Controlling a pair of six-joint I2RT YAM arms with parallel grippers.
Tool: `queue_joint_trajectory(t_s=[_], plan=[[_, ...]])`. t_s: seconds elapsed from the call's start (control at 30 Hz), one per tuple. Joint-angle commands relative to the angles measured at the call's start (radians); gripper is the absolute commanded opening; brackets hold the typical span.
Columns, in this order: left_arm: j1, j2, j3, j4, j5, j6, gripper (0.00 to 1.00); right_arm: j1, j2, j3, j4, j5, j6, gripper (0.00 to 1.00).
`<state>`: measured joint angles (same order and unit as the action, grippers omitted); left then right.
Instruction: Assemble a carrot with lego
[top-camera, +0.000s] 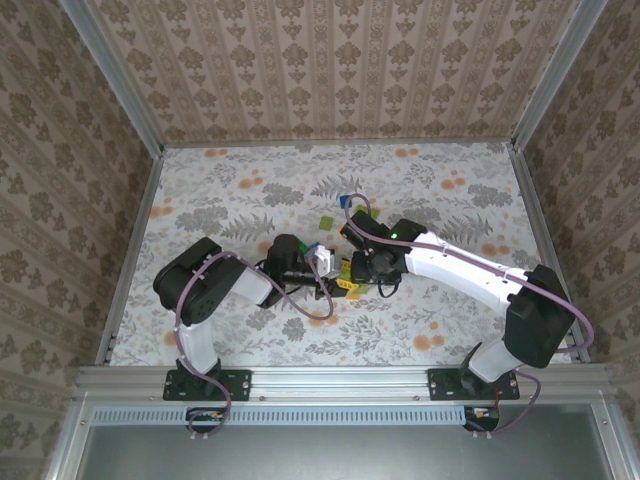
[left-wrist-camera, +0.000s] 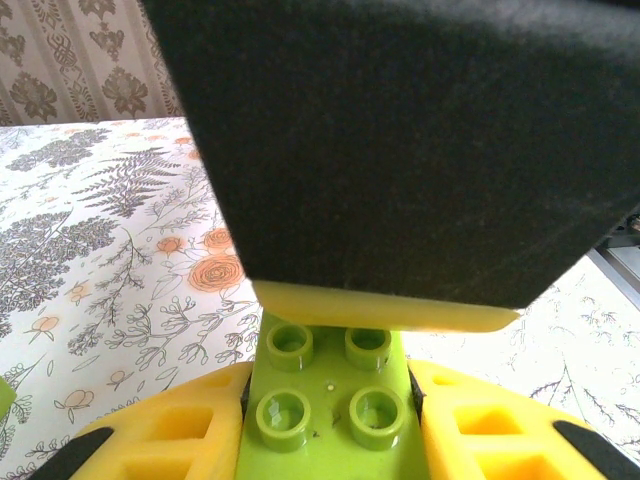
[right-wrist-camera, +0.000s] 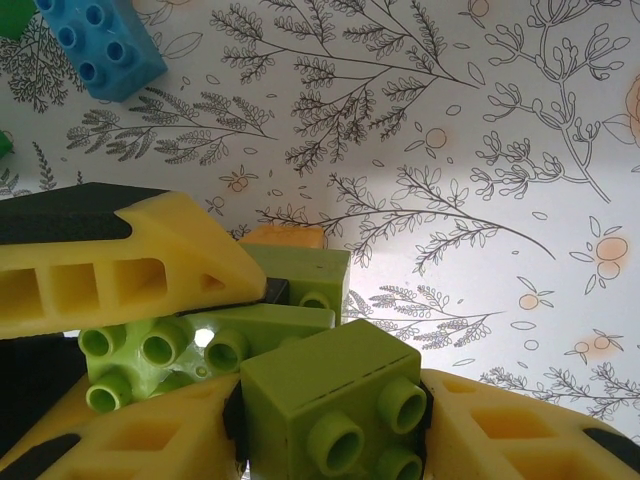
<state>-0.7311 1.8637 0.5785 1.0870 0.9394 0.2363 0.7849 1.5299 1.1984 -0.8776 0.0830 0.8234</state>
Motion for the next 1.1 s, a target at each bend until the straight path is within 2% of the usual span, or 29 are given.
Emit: queue_joint_trajectory(t_s=[0.0,0.5,1.07], plan=[[-0.021,0.093,-0.017,-0.265,-0.138,0.071,0.14,0.028,0.014,-0.034,0.065,-0.134,0.020,0.47],[-0.028,0.092,-0.008,-0.283,-0.146,0.077,0.14,0.031,-0.033,-0.032,0.046,-0.121,0.024,0.51],[-0.034,0.094,0.000,-0.295,-0.149,0.079,0.14,0.031,-0.083,-0.058,0.052,-0.105,0.030,0.46]])
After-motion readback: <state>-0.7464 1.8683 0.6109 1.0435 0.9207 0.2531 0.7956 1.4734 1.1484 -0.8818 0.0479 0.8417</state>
